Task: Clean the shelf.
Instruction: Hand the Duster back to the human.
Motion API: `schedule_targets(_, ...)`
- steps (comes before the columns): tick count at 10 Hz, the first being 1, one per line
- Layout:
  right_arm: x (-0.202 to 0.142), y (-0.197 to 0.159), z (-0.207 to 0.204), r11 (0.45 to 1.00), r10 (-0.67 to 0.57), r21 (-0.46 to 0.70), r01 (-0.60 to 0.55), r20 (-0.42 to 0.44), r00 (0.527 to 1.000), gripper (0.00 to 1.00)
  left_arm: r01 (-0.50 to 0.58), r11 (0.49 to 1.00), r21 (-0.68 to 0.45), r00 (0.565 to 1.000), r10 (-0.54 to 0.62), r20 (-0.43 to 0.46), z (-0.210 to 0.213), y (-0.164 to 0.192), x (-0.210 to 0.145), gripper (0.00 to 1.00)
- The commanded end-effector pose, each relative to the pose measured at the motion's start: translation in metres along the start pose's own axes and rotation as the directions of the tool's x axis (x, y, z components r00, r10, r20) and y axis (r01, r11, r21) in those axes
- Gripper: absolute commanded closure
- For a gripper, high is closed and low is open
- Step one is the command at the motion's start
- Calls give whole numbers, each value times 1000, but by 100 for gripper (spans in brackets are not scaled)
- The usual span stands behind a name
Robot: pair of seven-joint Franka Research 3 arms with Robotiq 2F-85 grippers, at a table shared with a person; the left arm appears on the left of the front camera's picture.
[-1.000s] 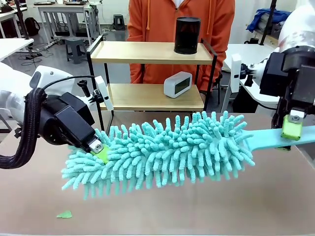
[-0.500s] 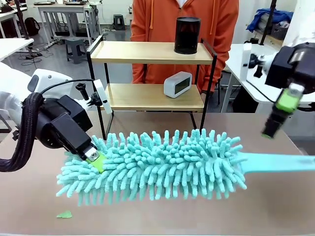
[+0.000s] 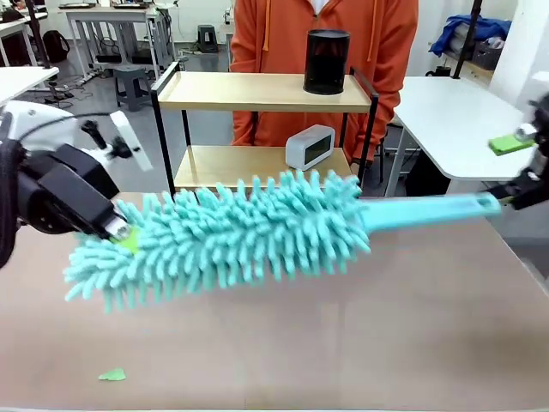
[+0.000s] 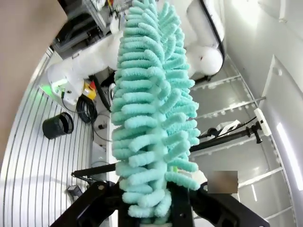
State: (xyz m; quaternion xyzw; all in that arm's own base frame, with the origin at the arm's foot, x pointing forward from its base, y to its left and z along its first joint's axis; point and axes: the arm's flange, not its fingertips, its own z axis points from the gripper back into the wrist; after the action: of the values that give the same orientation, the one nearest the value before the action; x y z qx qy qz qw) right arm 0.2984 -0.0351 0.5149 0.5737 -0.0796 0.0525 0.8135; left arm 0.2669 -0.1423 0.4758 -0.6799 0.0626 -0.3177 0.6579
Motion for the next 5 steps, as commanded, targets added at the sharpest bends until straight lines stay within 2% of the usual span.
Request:
schedule_targets(1, -35, -30, 31, 960, -210, -63, 273, 480, 852, 0, 56, 998, -18, 997, -54, 62, 14, -7, -24, 100)
schedule_targets(2, -48, -48, 44, 946, -278, 9, 324, 537, 796, 0, 62, 997, -35, 994, -58, 88, 24, -10, -23, 100)
schedule_targets(3, -54, -59, 42, 925, -339, 38, 379, 539, 771, 0, 68, 997, -42, 989, -62, 134, 35, -12, -21, 100)
schedule_targets(4, -24, -36, 61, 987, -130, -54, 153, 303, 944, 0, 93, 995, -21, 974, -86, 210, 50, -15, -18, 100)
schedule_targets(5, -24, -36, 61, 987, -130, -54, 153, 303, 944, 0, 156, 988, 9, 931, -151, 332, 73, -28, -15, 100)
